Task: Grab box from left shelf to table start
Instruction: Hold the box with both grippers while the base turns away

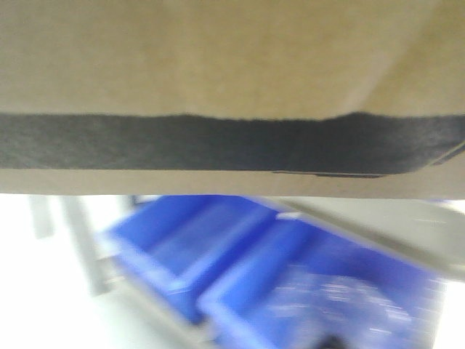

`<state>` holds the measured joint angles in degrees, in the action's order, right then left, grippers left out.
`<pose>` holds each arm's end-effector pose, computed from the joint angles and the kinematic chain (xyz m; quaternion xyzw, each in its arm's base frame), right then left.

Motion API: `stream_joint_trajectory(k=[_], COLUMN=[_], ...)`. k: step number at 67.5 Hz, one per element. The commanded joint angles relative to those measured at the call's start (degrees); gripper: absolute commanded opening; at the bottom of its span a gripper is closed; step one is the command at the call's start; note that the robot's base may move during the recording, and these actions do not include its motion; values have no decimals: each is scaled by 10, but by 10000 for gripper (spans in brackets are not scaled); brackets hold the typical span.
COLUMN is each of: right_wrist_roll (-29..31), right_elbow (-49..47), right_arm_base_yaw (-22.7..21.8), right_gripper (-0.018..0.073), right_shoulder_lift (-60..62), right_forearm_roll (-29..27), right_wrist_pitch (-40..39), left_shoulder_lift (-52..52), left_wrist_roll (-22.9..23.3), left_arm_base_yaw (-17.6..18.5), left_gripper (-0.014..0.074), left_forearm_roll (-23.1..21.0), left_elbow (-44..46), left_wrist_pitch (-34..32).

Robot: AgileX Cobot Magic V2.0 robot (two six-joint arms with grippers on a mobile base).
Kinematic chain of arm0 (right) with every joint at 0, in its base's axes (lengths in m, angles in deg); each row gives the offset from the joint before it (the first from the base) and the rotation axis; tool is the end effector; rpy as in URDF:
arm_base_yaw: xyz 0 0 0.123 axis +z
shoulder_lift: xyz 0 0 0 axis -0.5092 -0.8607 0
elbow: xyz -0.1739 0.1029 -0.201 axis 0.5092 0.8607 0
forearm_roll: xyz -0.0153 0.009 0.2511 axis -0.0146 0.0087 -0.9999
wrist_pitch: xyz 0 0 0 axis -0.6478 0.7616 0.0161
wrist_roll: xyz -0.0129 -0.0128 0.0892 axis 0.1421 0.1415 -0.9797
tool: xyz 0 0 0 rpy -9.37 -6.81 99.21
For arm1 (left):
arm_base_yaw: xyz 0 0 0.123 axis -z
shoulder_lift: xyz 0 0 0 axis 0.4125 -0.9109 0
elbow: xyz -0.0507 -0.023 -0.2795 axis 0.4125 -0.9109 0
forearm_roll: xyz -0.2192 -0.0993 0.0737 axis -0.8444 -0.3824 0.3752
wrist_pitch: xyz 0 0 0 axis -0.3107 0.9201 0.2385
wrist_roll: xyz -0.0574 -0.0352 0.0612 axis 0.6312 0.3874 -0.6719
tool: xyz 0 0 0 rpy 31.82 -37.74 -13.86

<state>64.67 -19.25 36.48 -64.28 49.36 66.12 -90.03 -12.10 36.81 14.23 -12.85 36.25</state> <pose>-0.0204 0.0253 0.3953 -0.0934 0.7483 0.1848 0.6303 -0.0618 0.0127 0.3934 0.0581 0.7183 -0.1012 0.6859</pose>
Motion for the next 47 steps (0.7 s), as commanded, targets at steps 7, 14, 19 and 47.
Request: stream_joint_trajectory(k=[7,14,19,47], right_wrist_roll=[17,17,17,17], right_elbow=[-16,-16,-16,-16], right_arm_base_yaw=[-2,-2,-2,-2], right_gripper=[63,63,63,63], right_shoulder_lift=[-9,-9,-9,-9], right_forearm_roll=[33,33,33,33], right_wrist_pitch=[-83,-83,-83,-83], left_shoulder_lift=[-8,-8,-8,-8], left_wrist_roll=[1,1,1,1], left_arm_base_yaw=[4,4,4,4], left_gripper=[-99,-99,-99,-99], left_forearm_roll=[24,24,24,24], left_elbow=[19,19,19,19], left_wrist_pitch=[-112,-112,-112,-112])
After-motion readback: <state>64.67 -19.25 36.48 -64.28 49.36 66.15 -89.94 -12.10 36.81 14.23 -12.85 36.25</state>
